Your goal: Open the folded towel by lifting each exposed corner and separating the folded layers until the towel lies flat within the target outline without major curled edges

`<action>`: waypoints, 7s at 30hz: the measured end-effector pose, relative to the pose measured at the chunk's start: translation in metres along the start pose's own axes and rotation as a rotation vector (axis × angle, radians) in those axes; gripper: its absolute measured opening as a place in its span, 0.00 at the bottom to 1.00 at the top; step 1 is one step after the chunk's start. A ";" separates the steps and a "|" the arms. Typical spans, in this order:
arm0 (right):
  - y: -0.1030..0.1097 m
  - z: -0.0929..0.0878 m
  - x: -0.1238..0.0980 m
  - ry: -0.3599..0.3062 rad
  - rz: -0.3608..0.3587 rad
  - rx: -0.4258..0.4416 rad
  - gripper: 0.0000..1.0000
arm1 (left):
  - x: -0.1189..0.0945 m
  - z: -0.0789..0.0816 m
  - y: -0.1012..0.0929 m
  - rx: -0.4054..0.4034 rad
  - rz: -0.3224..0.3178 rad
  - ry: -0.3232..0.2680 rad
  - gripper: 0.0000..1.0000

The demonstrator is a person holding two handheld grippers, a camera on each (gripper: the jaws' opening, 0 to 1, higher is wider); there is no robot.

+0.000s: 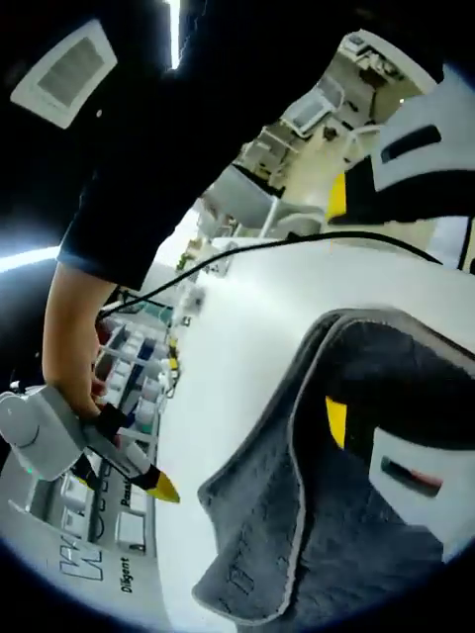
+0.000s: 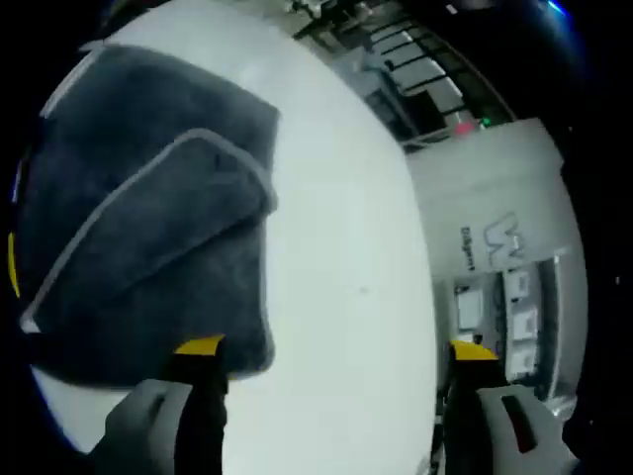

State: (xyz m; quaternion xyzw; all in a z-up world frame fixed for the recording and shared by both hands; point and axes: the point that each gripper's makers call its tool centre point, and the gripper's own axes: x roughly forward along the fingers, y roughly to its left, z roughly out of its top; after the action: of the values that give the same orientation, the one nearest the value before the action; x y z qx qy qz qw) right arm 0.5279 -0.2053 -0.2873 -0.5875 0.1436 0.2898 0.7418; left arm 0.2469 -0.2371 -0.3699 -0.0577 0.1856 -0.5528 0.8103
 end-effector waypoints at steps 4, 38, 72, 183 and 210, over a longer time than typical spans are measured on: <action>-0.025 0.006 -0.008 0.029 -0.103 0.059 1.00 | -0.008 0.011 -0.001 0.098 0.040 -0.032 1.00; -0.011 0.069 -0.061 -0.241 -0.433 0.600 1.00 | -0.283 0.130 0.181 0.359 0.649 -0.287 1.00; 0.133 0.142 0.015 -0.165 -0.156 0.515 0.62 | -0.332 0.104 0.220 0.310 0.746 -0.281 1.00; 0.099 -0.006 -0.082 -0.285 -0.282 0.993 0.72 | -0.236 0.130 0.188 0.448 0.410 -0.039 1.00; 0.232 -0.008 -0.132 -0.227 -0.181 1.225 0.50 | -0.165 0.170 0.187 0.612 0.225 0.187 0.96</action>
State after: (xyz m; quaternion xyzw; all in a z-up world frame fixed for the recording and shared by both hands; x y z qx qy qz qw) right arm 0.2855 -0.2149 -0.3995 -0.0314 0.1537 0.1515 0.9759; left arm 0.4199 -0.0330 -0.2293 0.2601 0.0897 -0.4927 0.8256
